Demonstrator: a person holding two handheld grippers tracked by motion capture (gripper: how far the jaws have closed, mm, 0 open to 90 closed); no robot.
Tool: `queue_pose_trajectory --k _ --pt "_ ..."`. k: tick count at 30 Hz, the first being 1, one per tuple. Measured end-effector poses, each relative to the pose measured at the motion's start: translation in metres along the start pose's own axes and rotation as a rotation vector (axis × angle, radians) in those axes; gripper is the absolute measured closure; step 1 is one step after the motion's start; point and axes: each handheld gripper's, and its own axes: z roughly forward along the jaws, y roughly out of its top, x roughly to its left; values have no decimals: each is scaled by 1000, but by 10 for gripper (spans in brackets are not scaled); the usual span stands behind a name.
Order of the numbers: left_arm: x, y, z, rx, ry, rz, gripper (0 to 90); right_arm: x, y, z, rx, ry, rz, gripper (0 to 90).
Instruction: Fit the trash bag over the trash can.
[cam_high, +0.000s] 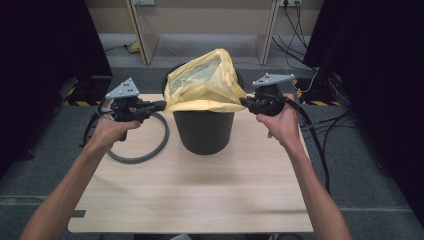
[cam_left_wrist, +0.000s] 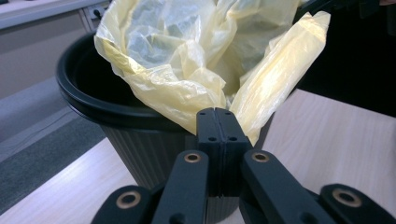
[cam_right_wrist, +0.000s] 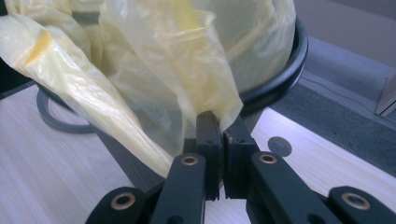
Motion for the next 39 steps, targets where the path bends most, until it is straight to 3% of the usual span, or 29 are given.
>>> queue_pose_trajectory --k 6,12,16,17,20,22,24,29,31,34,39 --pt "5 -11 2 8 4 -16 898 -2 -23 10 34 14 22 872" --pt "15 -17 7 32 59 -16 897 -6 -37 21 54 29 51 866" --pt "22 -21 13 47 70 -39 892 -5 -44 29 60 45 60 851" --pt "22 -22 13 51 63 -44 881 -5 -44 29 58 45 61 819" --pt "22 -21 5 31 66 -38 704 -8 -42 20 36 43 70 667" --pt "23 -19 -4 26 81 -35 590 -11 -40 9 5 50 93 551" --pt "25 -15 -13 18 86 -40 494 -12 -35 -3 -21 59 105 492" --pt "34 7 -28 -6 77 -71 416 -11 -15 -31 -105 45 98 394" --pt "39 17 -26 -3 106 -67 413 -10 -4 -38 -132 37 93 387" --pt "49 31 -16 -5 111 -83 403 -8 13 -39 -139 15 83 376" --pt "59 45 8 -4 105 -126 373 -16 39 -20 -119 4 132 371"
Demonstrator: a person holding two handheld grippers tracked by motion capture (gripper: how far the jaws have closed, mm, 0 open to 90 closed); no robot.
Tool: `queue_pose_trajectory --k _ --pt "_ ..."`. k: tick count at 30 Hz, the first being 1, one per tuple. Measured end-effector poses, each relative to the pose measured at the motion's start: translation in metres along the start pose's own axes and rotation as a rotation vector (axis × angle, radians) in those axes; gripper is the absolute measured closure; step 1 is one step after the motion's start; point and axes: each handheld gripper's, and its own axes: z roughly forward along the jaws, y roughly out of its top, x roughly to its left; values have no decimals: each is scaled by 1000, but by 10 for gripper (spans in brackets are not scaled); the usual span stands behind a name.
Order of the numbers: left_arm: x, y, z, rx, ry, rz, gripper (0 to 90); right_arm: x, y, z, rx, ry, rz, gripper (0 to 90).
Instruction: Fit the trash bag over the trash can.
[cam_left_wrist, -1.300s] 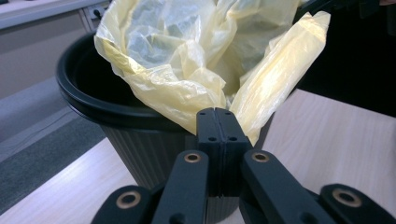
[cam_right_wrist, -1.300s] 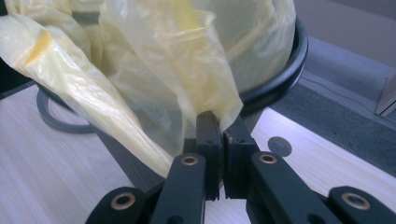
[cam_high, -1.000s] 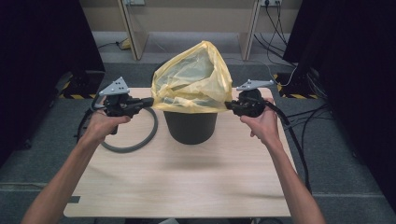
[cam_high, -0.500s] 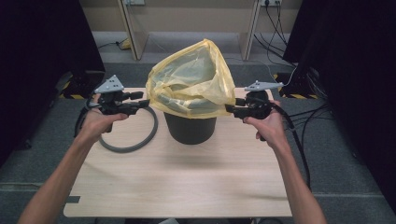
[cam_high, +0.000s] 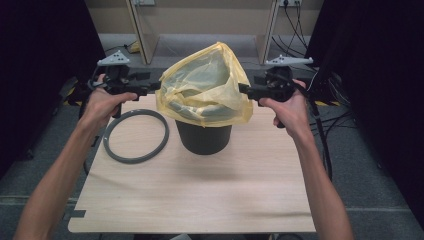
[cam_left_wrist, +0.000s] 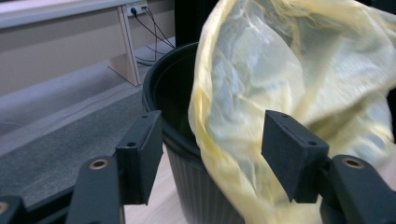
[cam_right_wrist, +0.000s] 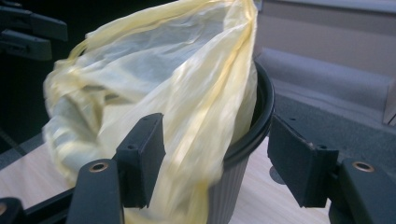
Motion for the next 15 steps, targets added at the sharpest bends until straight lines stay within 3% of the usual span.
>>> queue_pose_trajectory --k 4,7,9,11,15 --pt "5 6 20 11 -27 -41 332 -11 5 19 11 24 17 481" --pt "10 7 30 -5 -64 -33 536 -22 3 31 34 9 7 644" --pt "13 7 33 -14 -55 -23 708 -27 2 35 43 -4 0 717" --pt "18 6 36 -16 -26 -15 813 -35 3 40 53 -34 -8 772" --pt "30 1 42 2 38 -18 872 -52 1 52 79 -80 2 808"
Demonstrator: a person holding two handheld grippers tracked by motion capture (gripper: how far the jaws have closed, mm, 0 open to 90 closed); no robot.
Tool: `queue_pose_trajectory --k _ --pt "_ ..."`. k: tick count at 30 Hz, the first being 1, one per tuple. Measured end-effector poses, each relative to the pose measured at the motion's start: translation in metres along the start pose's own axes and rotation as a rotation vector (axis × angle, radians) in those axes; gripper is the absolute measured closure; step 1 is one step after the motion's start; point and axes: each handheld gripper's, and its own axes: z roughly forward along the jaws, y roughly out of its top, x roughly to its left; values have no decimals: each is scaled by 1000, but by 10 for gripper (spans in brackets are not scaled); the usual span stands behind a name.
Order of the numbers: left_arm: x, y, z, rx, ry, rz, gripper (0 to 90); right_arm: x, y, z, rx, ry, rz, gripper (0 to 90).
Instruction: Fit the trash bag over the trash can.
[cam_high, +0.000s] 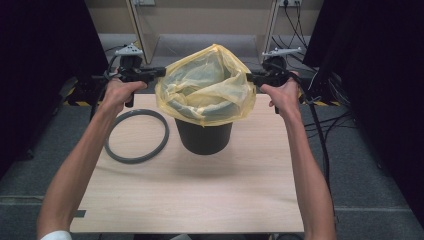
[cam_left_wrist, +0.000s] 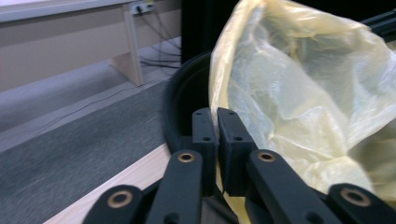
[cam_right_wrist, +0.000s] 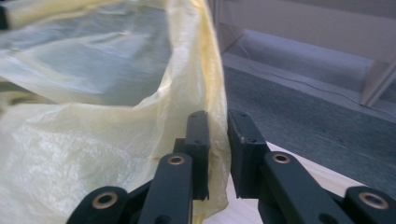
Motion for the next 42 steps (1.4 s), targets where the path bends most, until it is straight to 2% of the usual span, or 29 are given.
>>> queue_pose_trajectory --k 3,7,9,14,18,20,23,25,28,31,35,40,42 --pt "8 -5 3 1 35 -10 884 -10 -2 12 23 -42 4 811" --pt "20 -14 10 12 68 -29 883 -18 -4 29 57 -46 20 811" --pt "24 -21 14 21 71 -43 883 -21 -7 38 82 -55 20 811" --pt "31 -39 27 27 65 -78 883 -28 -18 60 95 -12 63 811" --pt "31 -45 32 19 54 -91 882 -31 -26 74 92 22 87 806" --pt "30 -46 32 21 50 -88 879 -29 -28 78 92 27 87 739" --pt "26 -48 27 16 46 -74 873 -28 -24 72 119 -31 91 594" --pt "21 -51 22 11 39 -62 870 -30 -20 57 114 -81 100 491" --pt "13 -55 16 -4 40 -46 867 -32 -15 32 76 -118 118 436" --pt "3 -59 10 -5 53 -26 867 -25 -10 9 14 -90 127 421" --pt "-10 -64 1 -13 71 -8 864 1 -7 -11 -39 -13 102 410" --pt "-31 -72 -11 -23 68 30 836 26 -13 -8 -6 1 58 379" --pt "-38 -72 -19 -11 49 74 774 34 -15 -4 3 11 54 380"
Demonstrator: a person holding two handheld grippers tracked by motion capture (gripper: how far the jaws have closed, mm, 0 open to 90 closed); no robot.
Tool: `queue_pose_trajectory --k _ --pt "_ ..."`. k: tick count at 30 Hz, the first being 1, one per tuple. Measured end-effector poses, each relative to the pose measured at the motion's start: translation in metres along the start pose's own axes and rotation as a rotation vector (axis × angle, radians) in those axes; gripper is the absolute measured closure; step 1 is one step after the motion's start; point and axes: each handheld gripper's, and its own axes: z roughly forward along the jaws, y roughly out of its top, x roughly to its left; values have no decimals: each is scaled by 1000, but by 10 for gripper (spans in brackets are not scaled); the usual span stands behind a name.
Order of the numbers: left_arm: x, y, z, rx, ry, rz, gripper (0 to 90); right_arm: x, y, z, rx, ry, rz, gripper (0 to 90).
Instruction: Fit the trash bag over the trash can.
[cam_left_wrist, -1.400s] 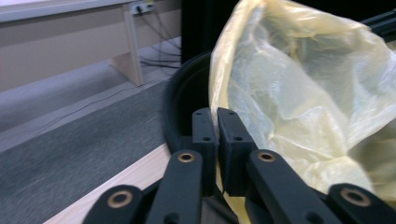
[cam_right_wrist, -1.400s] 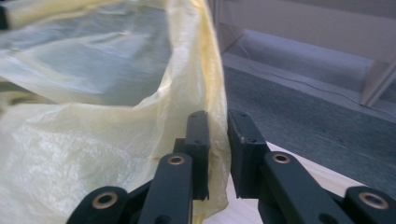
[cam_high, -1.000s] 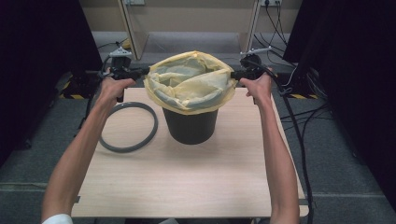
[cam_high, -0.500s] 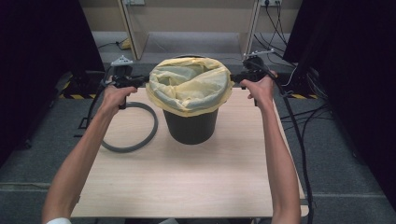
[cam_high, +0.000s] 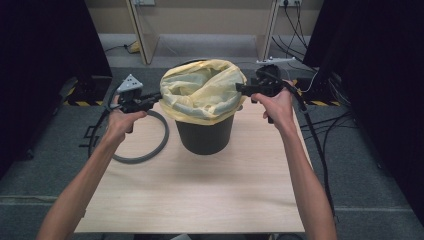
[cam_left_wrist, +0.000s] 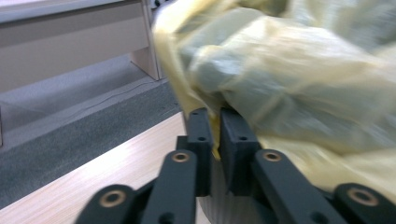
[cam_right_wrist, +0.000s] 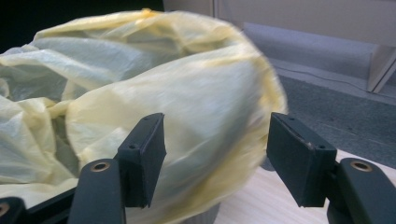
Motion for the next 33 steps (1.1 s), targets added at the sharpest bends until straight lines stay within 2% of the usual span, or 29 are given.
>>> queue_pose_trajectory --k 2,4,6,9,11,15,18,21,25,27,29,31,33 --pt "0 4 -8 19 -14 26 671 3 -1 4 24 9 -6 426" --pt "5 11 -19 37 -5 28 554 1 -1 12 51 9 -14 460" --pt "8 18 -31 65 31 95 491 -5 1 18 47 28 17 544" --pt "15 29 -43 28 24 61 428 -16 7 28 36 33 30 615" --pt "17 37 -43 16 34 64 410 -22 14 36 39 23 29 638" --pt "21 57 -28 -14 0 5 405 -31 25 54 58 20 30 641" --pt "24 69 -9 4 -17 -23 390 -35 30 62 62 13 29 624" --pt "30 77 9 9 -40 -57 383 -38 33 66 62 9 37 553" --pt "35 86 33 6 -53 -96 381 -36 34 60 49 -3 46 472" --pt "34 88 41 3 -51 -108 370 -33 35 54 38 -9 36 465" --pt "32 90 51 25 -62 -120 358 -31 35 49 33 -7 34 454" --pt "31 92 62 48 -53 -120 354 -28 36 45 32 -10 30 440" --pt "33 92 68 54 -64 -125 409 -23 35 38 26 -15 19 431"
